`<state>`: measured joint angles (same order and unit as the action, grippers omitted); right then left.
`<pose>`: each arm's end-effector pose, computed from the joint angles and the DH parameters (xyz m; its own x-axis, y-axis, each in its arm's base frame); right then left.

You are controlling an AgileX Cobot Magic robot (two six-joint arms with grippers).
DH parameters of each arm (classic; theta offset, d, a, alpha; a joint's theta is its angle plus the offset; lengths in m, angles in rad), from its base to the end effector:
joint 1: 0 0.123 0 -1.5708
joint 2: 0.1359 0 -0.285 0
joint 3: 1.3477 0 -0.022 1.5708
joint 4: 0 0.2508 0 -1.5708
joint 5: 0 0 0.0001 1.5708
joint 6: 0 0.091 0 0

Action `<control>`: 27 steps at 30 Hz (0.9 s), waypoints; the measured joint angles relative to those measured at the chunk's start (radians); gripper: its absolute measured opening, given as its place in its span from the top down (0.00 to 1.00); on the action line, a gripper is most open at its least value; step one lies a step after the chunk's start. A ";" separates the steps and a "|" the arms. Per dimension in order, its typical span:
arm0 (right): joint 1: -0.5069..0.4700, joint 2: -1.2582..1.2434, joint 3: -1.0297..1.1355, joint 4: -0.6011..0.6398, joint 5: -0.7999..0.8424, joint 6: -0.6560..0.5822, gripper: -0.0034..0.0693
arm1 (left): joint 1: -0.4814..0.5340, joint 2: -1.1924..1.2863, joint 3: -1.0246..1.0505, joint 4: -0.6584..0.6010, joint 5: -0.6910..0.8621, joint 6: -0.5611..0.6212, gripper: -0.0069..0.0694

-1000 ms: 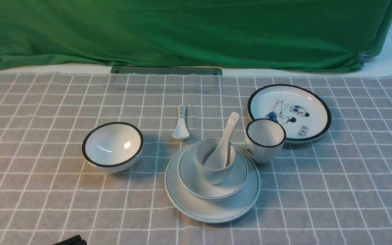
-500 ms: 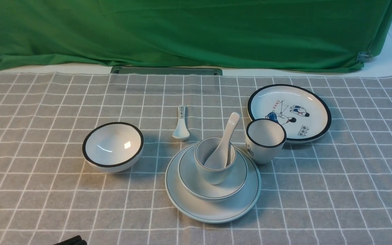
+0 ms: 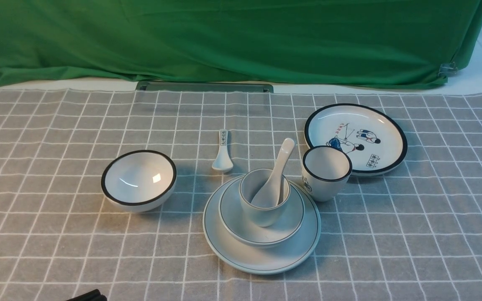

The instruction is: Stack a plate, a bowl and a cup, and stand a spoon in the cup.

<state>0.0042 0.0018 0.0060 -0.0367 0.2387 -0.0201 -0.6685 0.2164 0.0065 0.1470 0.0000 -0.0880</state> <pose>0.0558 -0.0006 0.1894 -0.1585 -0.0564 -0.9858 -0.0045 0.9984 -0.0564 0.0582 -0.0459 0.1968 -0.0694 0.1300 -0.9891 0.6250 0.7784 0.0584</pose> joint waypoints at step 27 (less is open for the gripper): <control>0.000 0.000 0.000 0.001 0.001 0.012 0.83 | 0.725 -0.205 0.000 -0.333 0.089 0.289 0.89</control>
<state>0.0042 0.0018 0.0060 -0.0359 0.2401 -0.0079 0.0563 0.0114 0.0065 -0.1858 0.0889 0.2009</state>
